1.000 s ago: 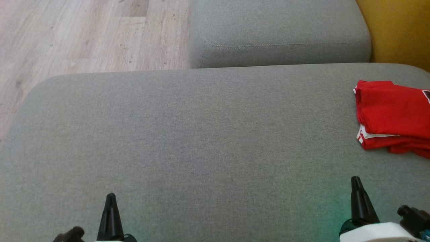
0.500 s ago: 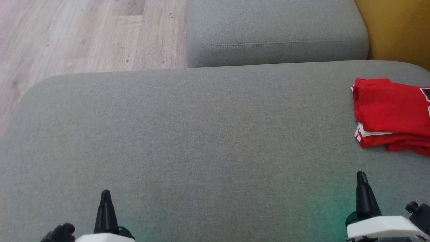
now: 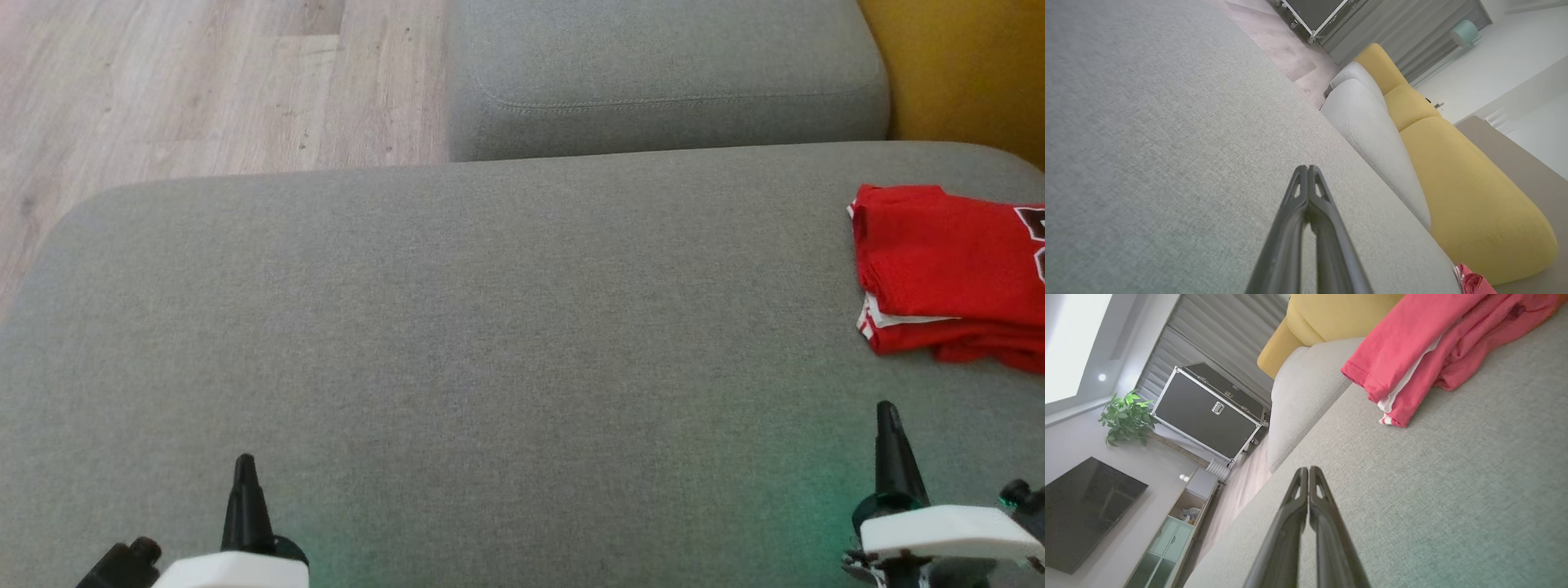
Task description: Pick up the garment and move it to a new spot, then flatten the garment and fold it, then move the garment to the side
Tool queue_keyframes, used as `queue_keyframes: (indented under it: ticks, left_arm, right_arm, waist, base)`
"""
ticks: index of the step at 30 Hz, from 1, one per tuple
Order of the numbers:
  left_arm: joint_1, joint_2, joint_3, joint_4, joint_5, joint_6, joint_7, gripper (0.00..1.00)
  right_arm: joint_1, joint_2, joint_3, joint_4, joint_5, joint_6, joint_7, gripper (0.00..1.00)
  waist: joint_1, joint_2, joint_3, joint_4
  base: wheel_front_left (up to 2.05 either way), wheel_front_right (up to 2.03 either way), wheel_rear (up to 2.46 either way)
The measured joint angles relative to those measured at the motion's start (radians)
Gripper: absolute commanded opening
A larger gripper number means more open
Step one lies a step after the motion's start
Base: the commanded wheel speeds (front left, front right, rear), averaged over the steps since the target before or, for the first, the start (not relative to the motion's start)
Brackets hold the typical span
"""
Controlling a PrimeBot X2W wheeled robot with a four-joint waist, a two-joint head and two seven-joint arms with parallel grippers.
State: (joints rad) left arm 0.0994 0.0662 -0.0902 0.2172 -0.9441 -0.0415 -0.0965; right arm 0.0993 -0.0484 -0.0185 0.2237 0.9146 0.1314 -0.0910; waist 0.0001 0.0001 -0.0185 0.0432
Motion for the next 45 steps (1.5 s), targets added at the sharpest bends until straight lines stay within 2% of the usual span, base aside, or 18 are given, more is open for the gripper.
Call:
queue_keyframes:
  ticks: [45]
  left_arm:
    - [-0.108, 0.000, 0.091, 0.038, -0.499, -0.058, 0.123, 0.00]
  right_arm:
    - [-0.097, -0.002, -0.058, 0.037, 0.513, 0.000, 0.124, 0.00]
  waist:
    - [-0.0001, 0.0000, 0.016, -0.031]
  base:
    - [0.00, 0.00, 0.00]
